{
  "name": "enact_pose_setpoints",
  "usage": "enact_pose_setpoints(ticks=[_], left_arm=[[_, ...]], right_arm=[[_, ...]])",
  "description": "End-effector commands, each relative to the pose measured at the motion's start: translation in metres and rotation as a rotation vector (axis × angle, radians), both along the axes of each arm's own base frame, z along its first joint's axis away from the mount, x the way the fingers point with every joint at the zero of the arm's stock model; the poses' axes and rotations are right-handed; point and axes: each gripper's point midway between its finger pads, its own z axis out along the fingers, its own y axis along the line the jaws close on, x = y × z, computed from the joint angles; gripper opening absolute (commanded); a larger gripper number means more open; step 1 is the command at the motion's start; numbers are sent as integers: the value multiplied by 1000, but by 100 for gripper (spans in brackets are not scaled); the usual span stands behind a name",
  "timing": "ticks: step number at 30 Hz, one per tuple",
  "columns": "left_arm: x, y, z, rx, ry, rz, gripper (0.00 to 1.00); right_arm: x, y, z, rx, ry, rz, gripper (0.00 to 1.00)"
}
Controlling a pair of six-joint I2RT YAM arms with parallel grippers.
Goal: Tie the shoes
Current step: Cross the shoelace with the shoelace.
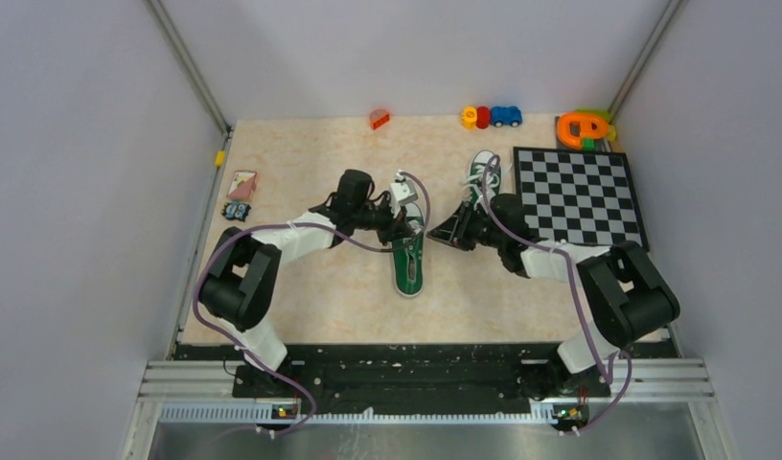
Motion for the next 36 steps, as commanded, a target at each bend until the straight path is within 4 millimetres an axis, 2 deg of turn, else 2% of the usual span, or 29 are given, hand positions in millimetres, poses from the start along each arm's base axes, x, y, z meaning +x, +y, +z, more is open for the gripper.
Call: enact_pose_setpoints(ticks=[1,10,22,36], left_arm=[[13,-9,22,-37,-38,17,0],[-4,-7,12,-73,-14,15,0],[-8,-12,7,-111,-17,-5,0],[-14,-10,5,-114,-16,-11,0]], right_arm=[[4,15,11,47,-61,19,26],[3,28,1,61,-35,27,25],[5,37,-6,100,1,34,26],[4,28,13,105,-56,-8,25]])
